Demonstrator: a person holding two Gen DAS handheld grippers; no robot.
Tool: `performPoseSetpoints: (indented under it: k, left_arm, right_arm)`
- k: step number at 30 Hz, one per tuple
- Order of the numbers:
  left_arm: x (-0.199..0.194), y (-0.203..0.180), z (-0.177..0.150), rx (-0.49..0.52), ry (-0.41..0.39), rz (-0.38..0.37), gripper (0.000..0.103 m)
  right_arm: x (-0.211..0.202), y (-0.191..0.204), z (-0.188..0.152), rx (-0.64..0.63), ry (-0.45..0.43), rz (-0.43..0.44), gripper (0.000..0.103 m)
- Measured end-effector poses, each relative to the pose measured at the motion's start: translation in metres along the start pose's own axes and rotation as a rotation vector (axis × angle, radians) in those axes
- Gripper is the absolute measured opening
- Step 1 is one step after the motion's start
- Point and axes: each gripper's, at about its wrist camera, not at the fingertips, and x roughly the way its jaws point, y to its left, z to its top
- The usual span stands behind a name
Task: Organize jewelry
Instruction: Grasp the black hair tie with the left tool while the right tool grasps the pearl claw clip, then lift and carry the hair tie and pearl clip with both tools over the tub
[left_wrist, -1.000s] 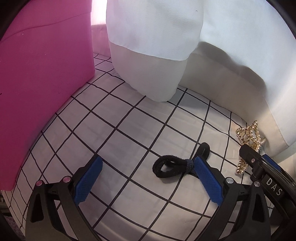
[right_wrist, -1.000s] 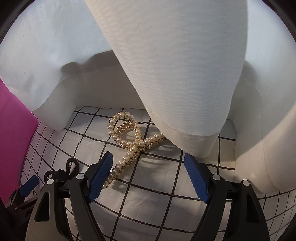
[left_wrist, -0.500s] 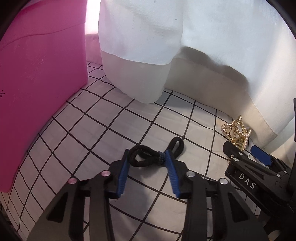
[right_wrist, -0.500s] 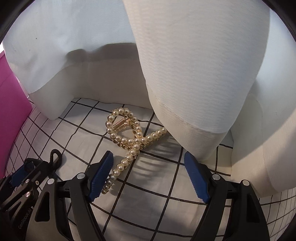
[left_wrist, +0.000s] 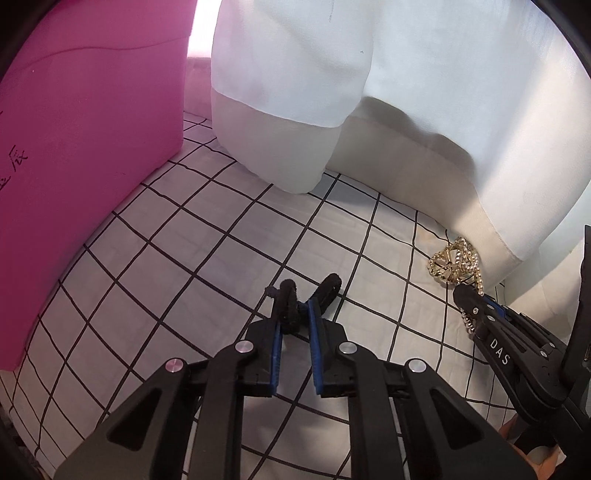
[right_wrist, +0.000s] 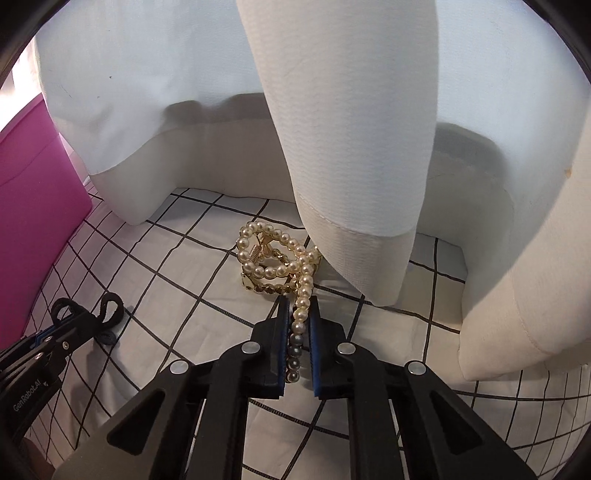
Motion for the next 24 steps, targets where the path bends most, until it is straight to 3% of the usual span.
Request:
performPoseSetpoints:
  k: [4,13,24]
  left_arm:
    - [0.000,0.005,-0.001,-0.011,0.008,-0.002,0.013]
    - [-0.008,0.013,-0.018,-0.023,0.015,0.003,0.013]
    - [-0.017,0.019,-0.033,-0.028,0.013,0.017,0.013]
  right_arm:
    - [-0.011,-0.018,-0.006,-0.007,-0.001,0.038,0.008]
    - [-0.030,-0.008,-0.020,-0.066,0.006,0.076,0.008]
    - [-0.025,-0.009,-0.024,-0.106,0.062,0.033,0.007]
